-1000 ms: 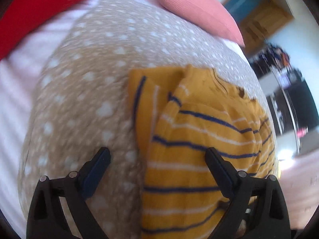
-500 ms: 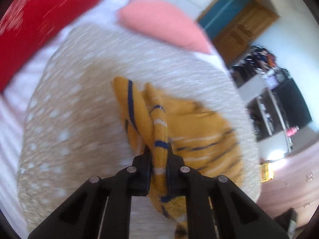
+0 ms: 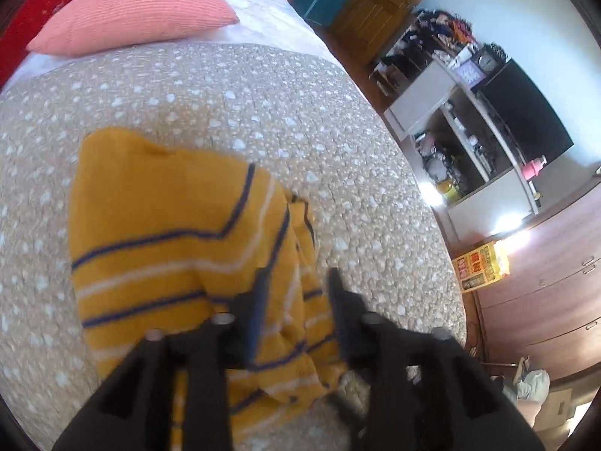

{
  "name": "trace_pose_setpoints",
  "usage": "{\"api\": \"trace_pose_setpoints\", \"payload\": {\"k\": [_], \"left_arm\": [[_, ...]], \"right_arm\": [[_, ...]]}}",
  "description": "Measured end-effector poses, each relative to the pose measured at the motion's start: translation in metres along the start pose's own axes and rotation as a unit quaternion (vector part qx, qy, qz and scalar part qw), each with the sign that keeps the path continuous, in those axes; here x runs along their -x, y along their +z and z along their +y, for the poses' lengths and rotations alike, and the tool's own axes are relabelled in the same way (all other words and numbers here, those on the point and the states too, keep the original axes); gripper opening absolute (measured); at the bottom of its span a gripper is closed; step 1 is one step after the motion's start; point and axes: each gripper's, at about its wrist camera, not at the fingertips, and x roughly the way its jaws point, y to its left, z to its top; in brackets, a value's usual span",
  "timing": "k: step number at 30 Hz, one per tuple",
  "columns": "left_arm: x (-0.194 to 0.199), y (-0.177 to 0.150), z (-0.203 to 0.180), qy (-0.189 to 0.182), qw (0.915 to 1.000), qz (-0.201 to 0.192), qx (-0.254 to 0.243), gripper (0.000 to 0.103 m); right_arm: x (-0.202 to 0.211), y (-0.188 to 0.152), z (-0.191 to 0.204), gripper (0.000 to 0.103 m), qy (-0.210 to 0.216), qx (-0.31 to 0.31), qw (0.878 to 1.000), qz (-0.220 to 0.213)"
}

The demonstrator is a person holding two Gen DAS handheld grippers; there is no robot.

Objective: Fold small clothes
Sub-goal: 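Grasp the sweater edge with the left tool and fold it over the body, then open the left tool to release the folded sweater and withdraw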

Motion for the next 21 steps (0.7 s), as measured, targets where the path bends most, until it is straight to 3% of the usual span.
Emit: {"api": "trace_pose_setpoints", "payload": {"k": [2, 4, 10, 14, 15, 17, 19, 21], "left_arm": [[0.029, -0.018, 0.010, 0.020, 0.9991, -0.037, -0.003, 0.067], [0.052, -0.041, 0.019, 0.049, 0.9971, -0.057, -0.010, 0.073], [0.100, -0.134, 0.071, 0.114, 0.9901, -0.079, 0.023, 0.075], [0.107, -0.177, 0.093, 0.108, 0.9890, -0.078, 0.064, 0.075], [0.112, -0.186, 0.101, 0.099, 0.9887, -0.079, 0.080, 0.075], [0.117, -0.196, 0.108, 0.090, 0.9875, -0.083, 0.099, 0.075], [0.124, -0.207, 0.115, 0.082, 0.9854, -0.091, 0.118, 0.075], [0.128, -0.215, 0.118, 0.078, 0.9847, -0.095, 0.124, 0.075]], "right_arm": [[0.010, 0.002, -0.015, 0.041, 0.001, -0.019, 1.000, -0.011], [0.022, 0.004, -0.029, 0.052, 0.013, -0.044, 0.999, -0.024], [0.031, 0.025, -0.002, 0.066, 0.057, -0.064, 0.994, -0.070], [-0.003, 0.044, 0.033, 0.069, 0.064, -0.014, 0.996, -0.053], [-0.018, 0.047, 0.040, 0.060, 0.056, 0.006, 0.998, -0.027], [-0.043, 0.050, 0.038, 0.010, 0.052, 0.011, 0.998, 0.040], [-0.039, 0.053, 0.002, 0.009, 0.120, -0.087, 0.988, 0.044], [-0.026, 0.048, -0.035, 0.008, 0.154, -0.171, 0.973, 0.026]]}}
